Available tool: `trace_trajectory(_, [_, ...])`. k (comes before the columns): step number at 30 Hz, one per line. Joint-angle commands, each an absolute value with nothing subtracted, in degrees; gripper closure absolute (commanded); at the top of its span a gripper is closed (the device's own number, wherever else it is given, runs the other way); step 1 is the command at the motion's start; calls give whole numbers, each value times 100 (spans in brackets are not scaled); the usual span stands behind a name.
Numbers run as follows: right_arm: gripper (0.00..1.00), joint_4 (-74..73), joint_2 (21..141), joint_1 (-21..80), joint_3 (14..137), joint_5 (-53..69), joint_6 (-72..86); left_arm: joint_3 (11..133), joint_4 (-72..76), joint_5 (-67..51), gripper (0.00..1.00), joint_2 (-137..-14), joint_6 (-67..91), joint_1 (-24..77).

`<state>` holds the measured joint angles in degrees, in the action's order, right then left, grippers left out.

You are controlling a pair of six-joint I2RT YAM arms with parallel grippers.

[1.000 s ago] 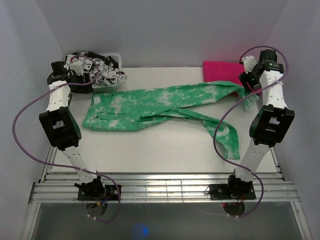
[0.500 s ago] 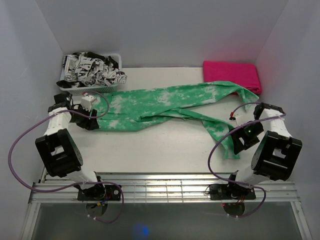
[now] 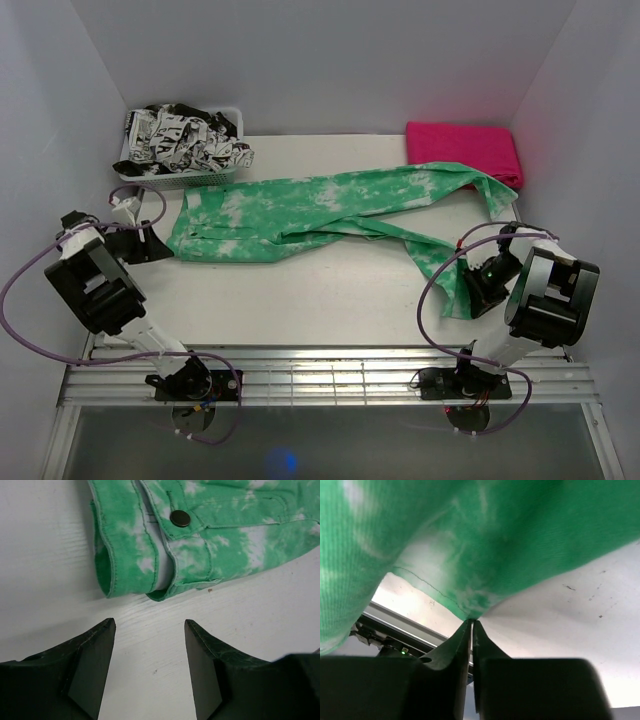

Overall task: Fold and stack the trousers
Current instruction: Flatten the trousers out

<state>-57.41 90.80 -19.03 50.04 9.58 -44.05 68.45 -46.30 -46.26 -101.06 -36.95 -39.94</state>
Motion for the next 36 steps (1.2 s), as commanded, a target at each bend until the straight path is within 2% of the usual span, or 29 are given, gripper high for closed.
trace_trajectory(1, [92,-5730,8991,-1986,5211,967,-4605,6944,-5010,-5545,32,-10248,-4341,-4034])
trace_trajectory(6, [92,-6099,8772,-2162,5624,669,-4948,6399,-3940,-6353,32,-10222,-4168,-4210])
trace_trajectory(9, [92,-6205,8649,-2206,5923,458,-5132,6223,-3121,-6425,31,-10274,-3894,-4192])
trace_trajectory(20, [92,-6827,8798,-2206,6636,281,-5326,6319,-2698,-6504,34,-10477,-4183,-4210])
trace_trajectory(21, [89,-6986,8824,-2206,6592,603,-5422,6345,-2733,-6504,34,-10511,-4210,-4219])
trace_trajectory(24, [51,-7233,8772,-2215,6338,1201,-5414,6609,-2961,-6574,34,-10625,-4254,-4332])
trace_trajectory(25, [11,-7225,8684,-2206,6250,1308,-5362,6749,-3092,-6618,34,-10643,-4263,-4377])
trace_trajectory(30, [10,-6856,8709,-2206,5740,1695,-5195,6891,-3295,-6811,33,-10574,-4315,-4596])
trace_trajectory(34, [0,-6567,9149,-2215,5537,2144,-4879,6812,-3393,-6864,32,-10556,-4456,-4641])
trace_trajectory(36, [6,-6329,9298,-2241,5537,2328,-4615,6707,-3436,-6908,32,-10529,-4473,-4641])
